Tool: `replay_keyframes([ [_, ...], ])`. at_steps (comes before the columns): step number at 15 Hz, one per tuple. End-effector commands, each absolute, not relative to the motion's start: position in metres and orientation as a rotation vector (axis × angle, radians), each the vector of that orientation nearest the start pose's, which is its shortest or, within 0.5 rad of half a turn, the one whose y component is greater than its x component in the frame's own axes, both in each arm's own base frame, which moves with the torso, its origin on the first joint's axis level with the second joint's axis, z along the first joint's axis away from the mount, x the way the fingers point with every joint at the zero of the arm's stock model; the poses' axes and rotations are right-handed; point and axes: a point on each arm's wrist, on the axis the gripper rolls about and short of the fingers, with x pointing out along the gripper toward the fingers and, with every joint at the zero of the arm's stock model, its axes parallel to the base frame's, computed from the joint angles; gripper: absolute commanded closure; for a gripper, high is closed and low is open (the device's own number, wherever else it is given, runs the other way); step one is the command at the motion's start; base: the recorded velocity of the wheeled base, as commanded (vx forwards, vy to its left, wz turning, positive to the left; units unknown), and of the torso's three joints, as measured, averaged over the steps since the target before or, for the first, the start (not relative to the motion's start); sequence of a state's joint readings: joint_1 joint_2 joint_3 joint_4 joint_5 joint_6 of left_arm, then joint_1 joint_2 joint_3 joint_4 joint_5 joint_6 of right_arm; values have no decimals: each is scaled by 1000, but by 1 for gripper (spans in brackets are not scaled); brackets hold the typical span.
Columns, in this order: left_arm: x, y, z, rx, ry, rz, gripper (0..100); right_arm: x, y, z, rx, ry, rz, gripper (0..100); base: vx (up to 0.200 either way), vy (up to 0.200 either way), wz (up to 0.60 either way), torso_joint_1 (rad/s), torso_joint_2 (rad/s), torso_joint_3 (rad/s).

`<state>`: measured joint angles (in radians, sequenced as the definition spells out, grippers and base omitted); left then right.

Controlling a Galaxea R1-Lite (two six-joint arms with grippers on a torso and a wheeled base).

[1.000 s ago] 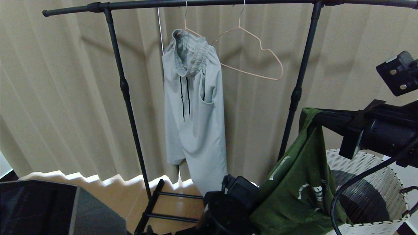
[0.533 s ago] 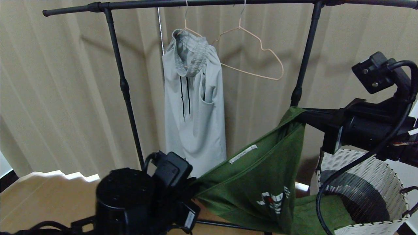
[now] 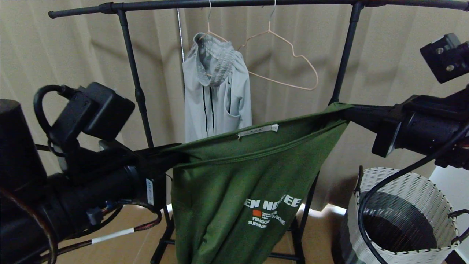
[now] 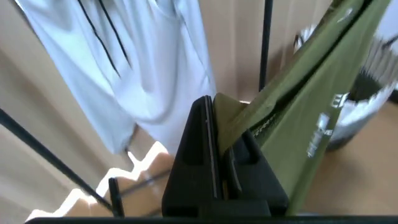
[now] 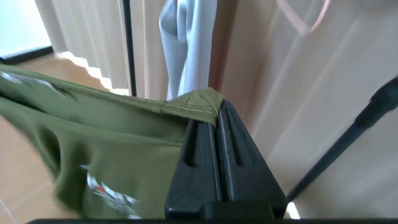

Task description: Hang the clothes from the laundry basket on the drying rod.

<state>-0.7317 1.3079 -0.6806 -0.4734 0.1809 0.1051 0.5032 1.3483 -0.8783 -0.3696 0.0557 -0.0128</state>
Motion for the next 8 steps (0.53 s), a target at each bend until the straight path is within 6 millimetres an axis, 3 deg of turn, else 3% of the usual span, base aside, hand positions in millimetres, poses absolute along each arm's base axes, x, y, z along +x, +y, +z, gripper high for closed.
replay_keyframes([
  [1, 165, -134, 260, 138, 34, -523, 100, 199, 107, 283, -16, 53, 543, 100, 0, 0, 0, 0, 0, 0],
  [4, 199, -139, 292, 153, 26, -446, 100, 202, 107, 290, -6, 37, 535, 100, 0, 0, 0, 0, 0, 0],
  [5, 219, -150, 309, 141, 14, -432, 100, 216, 107, 297, -4, 21, 509, 100, 0, 0, 0, 0, 0, 0],
  [8, 231, -157, 323, 156, 41, -426, 100, 235, 110, 304, -4, 12, 486, 100, 0, 0, 0, 0, 0, 0],
])
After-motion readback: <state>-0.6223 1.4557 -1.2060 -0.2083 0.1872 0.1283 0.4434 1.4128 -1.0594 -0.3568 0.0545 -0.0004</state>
